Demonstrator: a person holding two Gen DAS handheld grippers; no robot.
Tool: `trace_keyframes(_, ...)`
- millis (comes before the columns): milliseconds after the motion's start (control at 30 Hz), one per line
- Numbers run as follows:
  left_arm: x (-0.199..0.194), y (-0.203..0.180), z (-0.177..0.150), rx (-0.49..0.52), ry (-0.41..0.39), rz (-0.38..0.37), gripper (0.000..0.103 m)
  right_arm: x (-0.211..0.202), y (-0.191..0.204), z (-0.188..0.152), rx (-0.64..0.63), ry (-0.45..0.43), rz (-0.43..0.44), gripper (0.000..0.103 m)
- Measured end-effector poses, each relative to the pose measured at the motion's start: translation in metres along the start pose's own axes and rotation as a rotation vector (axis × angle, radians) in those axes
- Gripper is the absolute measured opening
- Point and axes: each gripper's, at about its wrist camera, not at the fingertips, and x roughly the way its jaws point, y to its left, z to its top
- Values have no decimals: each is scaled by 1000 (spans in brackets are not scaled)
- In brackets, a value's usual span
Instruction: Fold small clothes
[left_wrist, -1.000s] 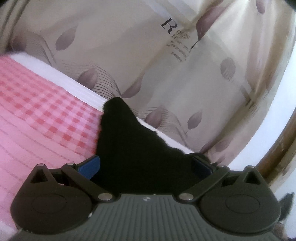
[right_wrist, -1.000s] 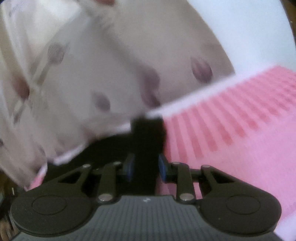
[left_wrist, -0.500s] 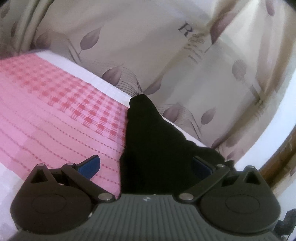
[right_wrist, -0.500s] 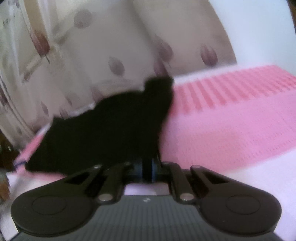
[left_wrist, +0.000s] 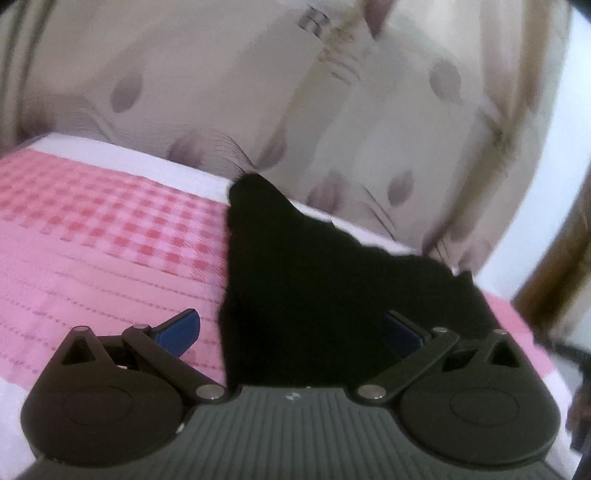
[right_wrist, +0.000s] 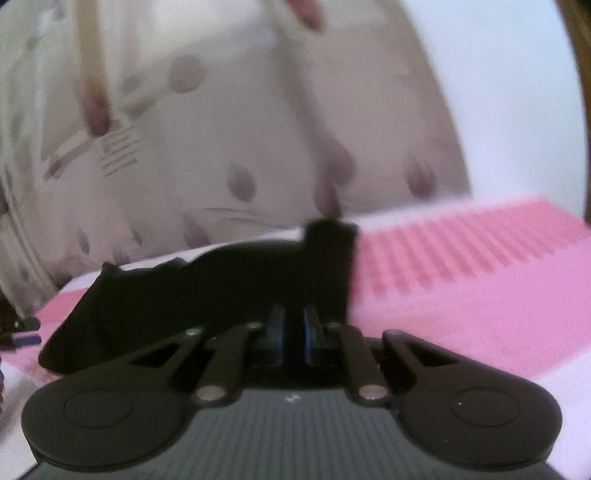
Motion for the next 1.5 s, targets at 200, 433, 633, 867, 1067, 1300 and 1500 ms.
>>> trace_keyframes(200, 16, -18, -13, 158, 84, -7, 39, 42, 28, -11, -120, 95, -30, 11)
trace_keyframes(433, 13, -20, -20, 216, 123, 46, 39, 51, 29, -32, -109, 152, -47, 10)
trace_keyframes(633, 9, -24, -25, 248, 129, 74, 39, 53, 32, -33, -131, 156, -62, 11)
trace_keyframes(867, 10, -25, -26, 258, 130, 85, 39, 53, 30, -33, -116, 157, -55, 11)
trace_keyframes(1067, 10, -26, -27, 270, 125, 92, 39, 54, 33, -33, -138, 158, -68, 11)
trace_keyframes(1300, 10, -25, -30, 292, 107, 94, 43, 53, 33, -33, -134, 157, -66, 11)
trace_keyframes(1500, 9, -22, -32, 292, 93, 76, 43, 53, 36, -33, -151, 156, -77, 12)
